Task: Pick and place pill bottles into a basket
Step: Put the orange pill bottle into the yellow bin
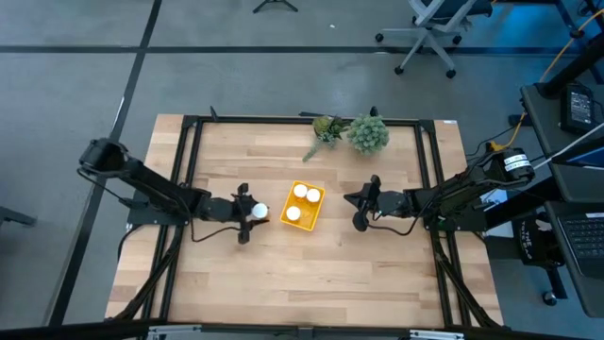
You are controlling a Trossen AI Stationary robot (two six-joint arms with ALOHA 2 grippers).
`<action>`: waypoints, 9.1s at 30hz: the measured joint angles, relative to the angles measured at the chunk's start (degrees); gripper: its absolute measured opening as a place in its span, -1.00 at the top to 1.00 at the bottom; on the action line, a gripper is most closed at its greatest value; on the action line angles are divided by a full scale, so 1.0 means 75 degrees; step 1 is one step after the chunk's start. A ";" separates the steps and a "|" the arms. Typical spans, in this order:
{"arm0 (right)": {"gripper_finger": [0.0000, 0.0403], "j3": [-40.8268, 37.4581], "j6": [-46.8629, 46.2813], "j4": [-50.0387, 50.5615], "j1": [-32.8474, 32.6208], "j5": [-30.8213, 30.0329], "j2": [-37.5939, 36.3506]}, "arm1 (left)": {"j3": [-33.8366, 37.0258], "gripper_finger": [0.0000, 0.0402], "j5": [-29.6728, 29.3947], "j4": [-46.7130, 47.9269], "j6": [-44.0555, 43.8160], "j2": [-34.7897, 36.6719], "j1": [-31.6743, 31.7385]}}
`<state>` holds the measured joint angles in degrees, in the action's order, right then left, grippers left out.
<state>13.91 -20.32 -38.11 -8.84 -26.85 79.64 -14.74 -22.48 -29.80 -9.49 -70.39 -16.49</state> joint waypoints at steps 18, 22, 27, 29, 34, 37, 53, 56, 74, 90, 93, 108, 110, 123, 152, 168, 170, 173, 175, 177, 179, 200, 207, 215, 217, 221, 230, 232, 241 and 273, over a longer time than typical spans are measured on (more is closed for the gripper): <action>0.59 0.1065 0.2064 -0.1521 -0.0006 0.0624 0.0000 | -0.0241 0.06 -0.0058 0.0169 0.0111 0.1119 0.0000; 0.43 0.1661 0.2203 -0.0997 0.0000 0.0624 -0.0003 | -0.0813 0.06 0.0082 0.0856 0.0433 0.1091 0.0061; 0.27 0.2334 0.2183 -0.0069 0.0000 0.1100 0.0000 | -0.1576 0.06 0.0432 0.1336 0.1091 0.0715 0.0263; 0.20 0.2622 0.2217 0.0322 -0.0003 0.1464 0.0000 | -0.1806 0.06 0.0557 0.1435 0.1299 0.0504 0.0391; 0.01 0.3219 0.2638 0.1000 -0.0006 0.1988 0.0071 | -0.2231 0.06 0.1042 0.1440 0.1433 -0.0115 0.0778; -0.11 0.3485 0.2820 0.1004 -0.0006 0.1996 0.0246 | -0.2455 0.06 0.1348 0.1445 0.1438 -0.0494 0.1024; -0.42 0.4808 0.3749 0.1021 0.0000 0.2387 0.1605 | -0.3171 0.06 0.1816 0.1475 0.1979 -0.1265 0.1532; -0.42 0.4925 0.3546 0.1003 0.0000 0.2381 0.1765 | -0.3171 0.06 0.1819 0.1482 0.2023 -0.1265 0.1530; -0.42 0.4922 0.3445 0.0789 0.0210 0.2186 0.2183 | -0.3171 0.06 0.1816 0.1573 0.2036 -0.1262 0.1527; -0.42 0.4921 0.3330 0.0781 0.0207 0.2194 0.2183 | -0.3171 0.06 0.2099 0.1600 0.2033 -0.1259 0.1527; -0.42 0.4920 0.3312 0.0679 0.0207 0.2197 0.2271 | -0.3171 0.06 0.2101 0.1600 0.2029 -0.1259 0.1527; -0.42 0.5543 0.3375 0.1286 0.0230 0.2282 0.2544 | -0.3595 0.06 0.2165 0.2411 0.1948 -0.1259 0.1670; -0.42 0.5544 0.3375 0.1297 0.0253 0.2277 0.2538 | -0.3749 0.06 0.2159 0.2714 0.1993 -0.1259 0.1679; -0.42 0.5546 0.3378 0.1332 0.0289 0.2336 0.2538 | -0.3858 0.06 0.2271 0.2970 0.1966 -0.1259 0.1679; 0.07 0.5555 0.3386 0.1442 0.0294 0.2337 0.2558 | -0.3904 0.06 0.2384 0.3394 0.2036 -0.1221 0.1670; 0.07 0.5549 0.3375 0.1769 0.0291 0.2337 0.2267 | -0.3888 0.03 0.2364 0.3363 0.1969 -0.1085 0.1661; 0.07 0.5541 0.3372 0.1926 0.0291 0.2336 0.2225 | -0.3888 -0.02 0.2358 0.3365 0.1881 -0.1079 0.1661; 0.07 0.5531 0.3359 0.2027 0.0291 0.2326 0.2226 | -0.3891 -0.11 0.2355 0.3315 0.1715 -0.1061 0.1655; 0.07 0.5531 0.3340 0.2046 0.0291 0.2306 0.2226 | -0.3891 -0.17 0.2349 0.3317 0.1739 -0.1061 0.1655; 0.07 0.5531 0.3340 0.2069 0.0291 0.2305 0.2226 | -0.3891 -0.20 0.2366 0.3322 0.1744 -0.1061 0.1649; 0.07 0.5531 0.3343 0.2072 0.0291 0.2307 0.2226 | -0.3891 -0.22 0.2401 0.3322 0.1722 -0.1061 0.1631; 0.07 0.5540 0.3552 0.2383 0.0294 0.2254 0.1886 | -0.3882 -0.23 0.1997 0.4815 0.1768 0.0235 0.1454; 0.07 0.5540 0.3510 0.3255 0.0235 0.2284 0.1378 | -0.3832 -0.23 0.1971 0.5605 0.2009 0.0904 0.1448; 0.07 0.5540 0.3073 0.4155 0.0036 0.2311 0.0976 | -0.3832 -0.23 0.1956 0.5530 0.1958 0.0946 0.1451; 0.07 0.5540 0.2938 0.4192 -0.0023 0.2320 0.0971 | -0.3832 -0.23 0.1959 0.5543 0.1957 0.0926 0.1451; 0.07 0.5304 0.2561 0.4209 -0.0118 0.2315 0.0974 | -0.3832 -0.23 0.1985 0.5527 0.1849 0.0931 0.1451; 0.07 0.4237 0.2314 0.2303 -0.0163 0.2247 0.0973 | -0.3832 -0.23 0.1985 0.5536 0.1745 0.0929 0.1451; 0.07 0.4041 0.2298 0.2119 -0.0166 0.2244 0.0970 | -0.3832 -0.23 0.1985 0.5540 0.1708 0.0929 0.1451; 0.07 0.3946 0.2190 0.1627 -0.0160 0.2244 0.1324 | -0.3832 -0.23 0.1985 0.5545 0.1622 0.0929 0.1454; 0.07 0.3955 0.1967 0.1183 -0.0146 0.1326 0.2610 | -0.3832 -0.23 0.1985 0.5557 0.1566 0.0929 0.1454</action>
<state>43.57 -5.56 -29.23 -9.93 -16.91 99.21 -43.48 -7.60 11.87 2.25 -63.42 -5.58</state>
